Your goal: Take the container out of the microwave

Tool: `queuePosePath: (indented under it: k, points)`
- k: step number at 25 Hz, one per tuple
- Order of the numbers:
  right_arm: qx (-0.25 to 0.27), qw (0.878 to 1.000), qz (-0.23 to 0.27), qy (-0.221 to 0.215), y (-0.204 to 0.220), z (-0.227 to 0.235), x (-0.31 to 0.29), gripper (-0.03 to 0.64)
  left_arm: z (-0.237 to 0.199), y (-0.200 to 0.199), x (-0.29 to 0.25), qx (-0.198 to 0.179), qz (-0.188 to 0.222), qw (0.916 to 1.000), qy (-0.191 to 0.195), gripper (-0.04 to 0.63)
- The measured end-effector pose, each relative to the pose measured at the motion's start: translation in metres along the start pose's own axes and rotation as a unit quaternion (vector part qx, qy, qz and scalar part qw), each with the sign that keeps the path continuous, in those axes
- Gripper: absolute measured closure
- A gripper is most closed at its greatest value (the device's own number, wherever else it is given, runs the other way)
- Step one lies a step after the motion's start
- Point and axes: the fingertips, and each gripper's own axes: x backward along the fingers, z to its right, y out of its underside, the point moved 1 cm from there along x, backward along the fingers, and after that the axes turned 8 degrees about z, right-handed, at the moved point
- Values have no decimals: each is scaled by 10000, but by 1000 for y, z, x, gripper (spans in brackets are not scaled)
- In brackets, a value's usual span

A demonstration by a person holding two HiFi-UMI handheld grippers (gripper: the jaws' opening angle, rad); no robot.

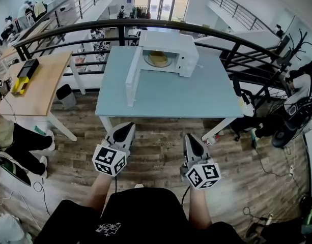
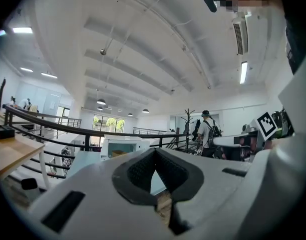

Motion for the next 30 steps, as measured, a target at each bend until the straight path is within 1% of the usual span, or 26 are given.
queuePosePath:
  k: [7,16,24,30]
  points:
    - [-93,10000,2,21,7,-11,-9,609,-17,3,11,42,-24,10000,-21,588]
    - [-173,9998,-68,-1,18,-21,-19,609,-33,13,18,35,-170,9998,-87,588]
    - [-338,9993,-104,-84,27,-17,-36,609,-41,22,11,73,-235,9997,-81,588]
    - [-390,9991,-133,-130,29,-6,-55,609,-46,32,-2,105,-320,9994,-13,588]
